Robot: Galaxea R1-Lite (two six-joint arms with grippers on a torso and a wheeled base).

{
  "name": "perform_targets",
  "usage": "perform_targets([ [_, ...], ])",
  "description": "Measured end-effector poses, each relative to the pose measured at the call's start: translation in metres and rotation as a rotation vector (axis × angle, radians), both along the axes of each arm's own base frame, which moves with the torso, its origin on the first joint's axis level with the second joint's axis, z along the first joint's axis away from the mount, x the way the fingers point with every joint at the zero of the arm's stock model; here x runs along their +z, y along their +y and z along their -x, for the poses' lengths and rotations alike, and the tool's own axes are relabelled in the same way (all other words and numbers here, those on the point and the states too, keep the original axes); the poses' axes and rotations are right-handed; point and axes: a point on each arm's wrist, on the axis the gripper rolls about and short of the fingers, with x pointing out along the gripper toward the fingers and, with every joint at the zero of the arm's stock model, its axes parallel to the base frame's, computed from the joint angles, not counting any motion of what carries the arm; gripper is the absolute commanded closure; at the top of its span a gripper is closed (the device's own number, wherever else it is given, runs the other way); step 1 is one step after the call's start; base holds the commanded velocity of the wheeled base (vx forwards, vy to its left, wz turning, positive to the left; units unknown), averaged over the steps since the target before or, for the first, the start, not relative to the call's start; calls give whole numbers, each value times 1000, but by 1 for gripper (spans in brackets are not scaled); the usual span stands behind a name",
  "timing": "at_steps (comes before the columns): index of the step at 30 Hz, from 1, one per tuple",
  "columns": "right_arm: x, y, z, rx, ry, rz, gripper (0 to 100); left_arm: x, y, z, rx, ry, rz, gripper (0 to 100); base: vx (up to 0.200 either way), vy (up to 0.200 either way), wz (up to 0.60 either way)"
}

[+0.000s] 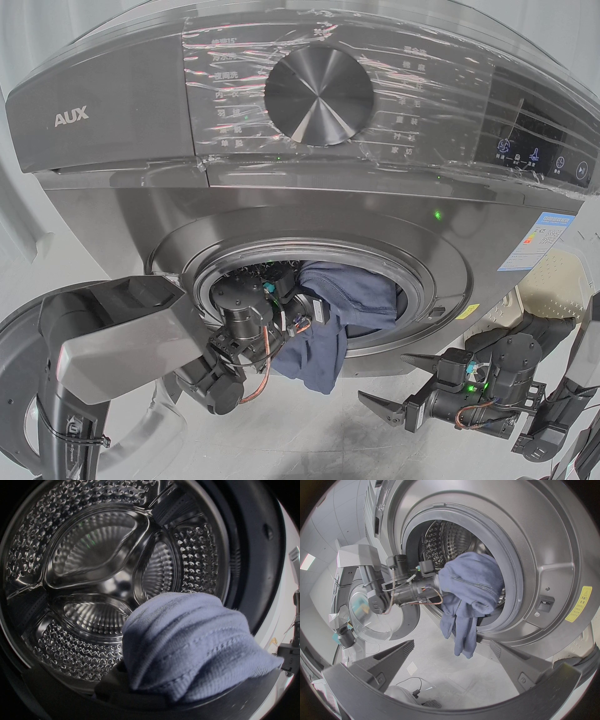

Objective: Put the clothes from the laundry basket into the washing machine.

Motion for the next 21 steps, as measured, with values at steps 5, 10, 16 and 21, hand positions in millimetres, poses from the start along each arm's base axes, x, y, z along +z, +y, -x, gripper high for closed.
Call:
perform_targets([
  [5,0,0,0,1,0,0,0,-2,-9,-24,28,-7,9,100,0,0,0],
  [10,0,0,0,1,1,2,0,1,-18,-46,59,-20,22,100,0,0,0],
  [16,-1,0,0,2,3,3,0,4,-24,-72,121,-41,45,100,0,0,0],
  [21,-1,0,0,3,5,5,0,13,-23,-93,180,-81,84,100,0,0,0],
])
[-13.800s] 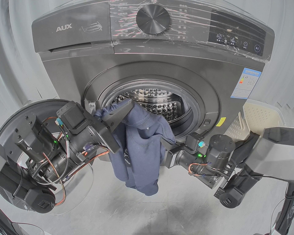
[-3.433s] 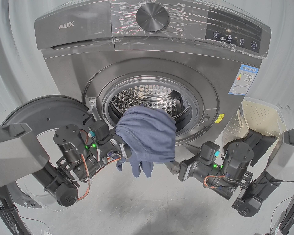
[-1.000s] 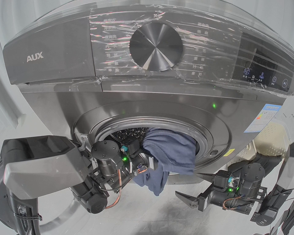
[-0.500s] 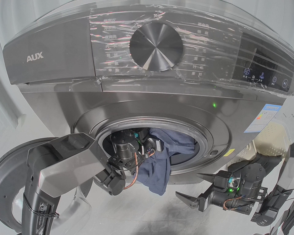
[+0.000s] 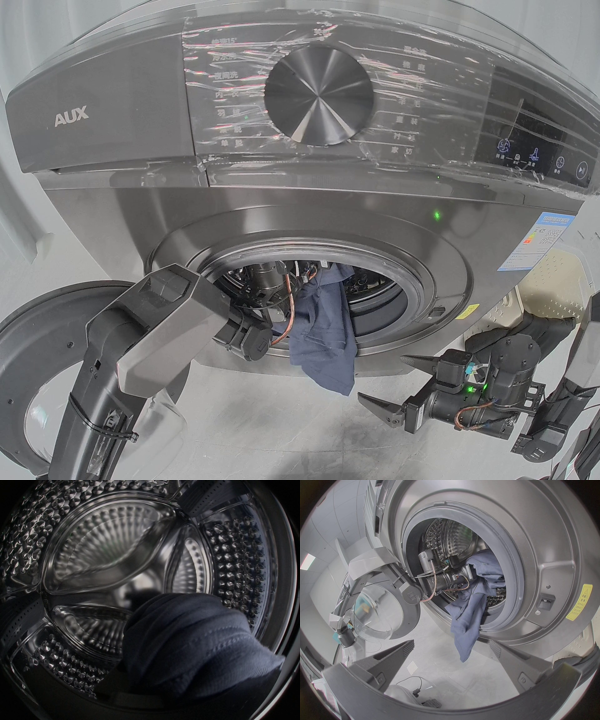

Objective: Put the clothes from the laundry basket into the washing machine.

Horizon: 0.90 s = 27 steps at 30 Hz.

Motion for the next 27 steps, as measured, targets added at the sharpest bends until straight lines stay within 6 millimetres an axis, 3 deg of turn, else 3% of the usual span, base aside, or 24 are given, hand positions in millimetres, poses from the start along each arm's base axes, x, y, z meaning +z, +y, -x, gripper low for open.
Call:
perform_targets([
  [1,0,0,0,0,1,0,0,0,1,-3,7,-3,4,0,0,0,0],
  [6,-1,0,0,0,4,3,0,-3,3,-9,22,14,31,0,0,0,0],
  [12,-1,0,0,-1,4,4,0,-11,7,-1,25,91,7,0,0,0,0],
  [23,-1,0,0,-1,2,4,0,-30,24,45,-5,415,-179,0,0,0,0],
  [27,0,-1,0,-1,1,3,0,-29,27,57,-25,447,-207,0,0,0,0],
])
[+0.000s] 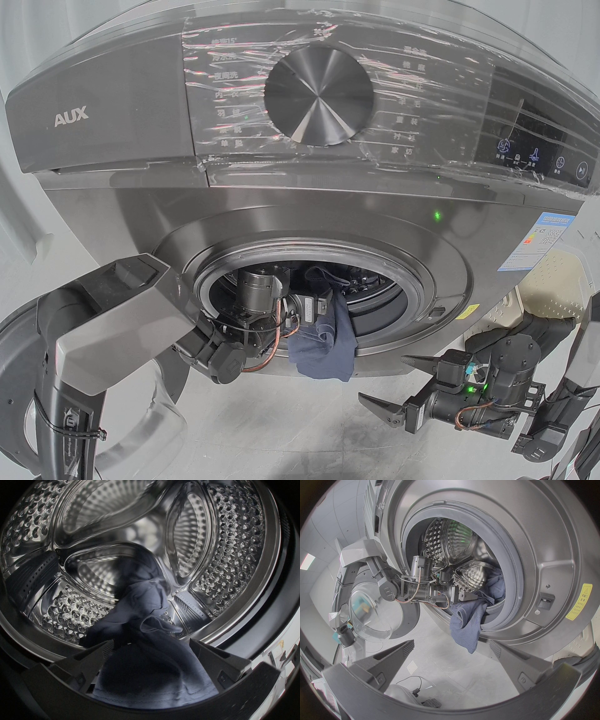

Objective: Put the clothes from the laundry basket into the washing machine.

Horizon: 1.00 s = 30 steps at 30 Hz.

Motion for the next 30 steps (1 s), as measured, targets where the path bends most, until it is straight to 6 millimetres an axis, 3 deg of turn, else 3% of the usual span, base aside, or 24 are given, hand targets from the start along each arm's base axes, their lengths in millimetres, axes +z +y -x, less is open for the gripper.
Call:
perform_targets([
  [11,-2,-4,6,5,14,13,0,11,-4,11,-27,-16,1,0,0,0,0],
  [24,-4,-11,24,57,43,43,0,-21,-7,15,-76,16,-126,0,0,0,0],
  [25,-4,-11,24,57,43,42,0,-23,-7,14,-77,14,-129,100,0,0,0],
  [30,-4,-10,24,59,41,41,0,-27,-6,4,-63,4,-130,100,0,0,0],
])
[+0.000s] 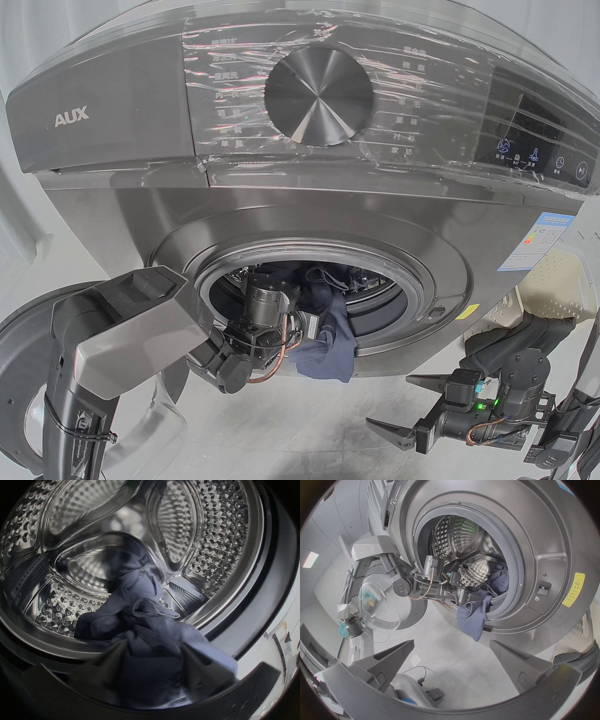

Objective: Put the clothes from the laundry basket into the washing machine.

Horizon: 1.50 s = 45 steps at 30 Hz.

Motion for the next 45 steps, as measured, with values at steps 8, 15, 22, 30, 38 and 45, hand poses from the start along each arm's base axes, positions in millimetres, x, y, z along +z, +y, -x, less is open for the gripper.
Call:
perform_targets([
  [8,1,0,-1,0,-5,-5,0,14,-8,-14,17,-40,70,100,0,0,0],
  [15,1,1,-1,0,-10,-9,0,53,-18,-41,66,-199,229,100,0,0,0],
  [22,2,1,-2,0,-14,-12,0,71,-20,-63,109,-323,326,100,0,0,0],
  [30,2,2,-2,0,-14,-13,0,87,-27,-80,137,-428,400,100,0,0,0],
  [38,2,1,-2,0,-13,-11,0,90,-27,-92,173,-489,442,100,0,0,0],
  [45,1,1,-2,0,-10,-9,0,77,-27,-92,177,-456,420,0,0,0,0],
])
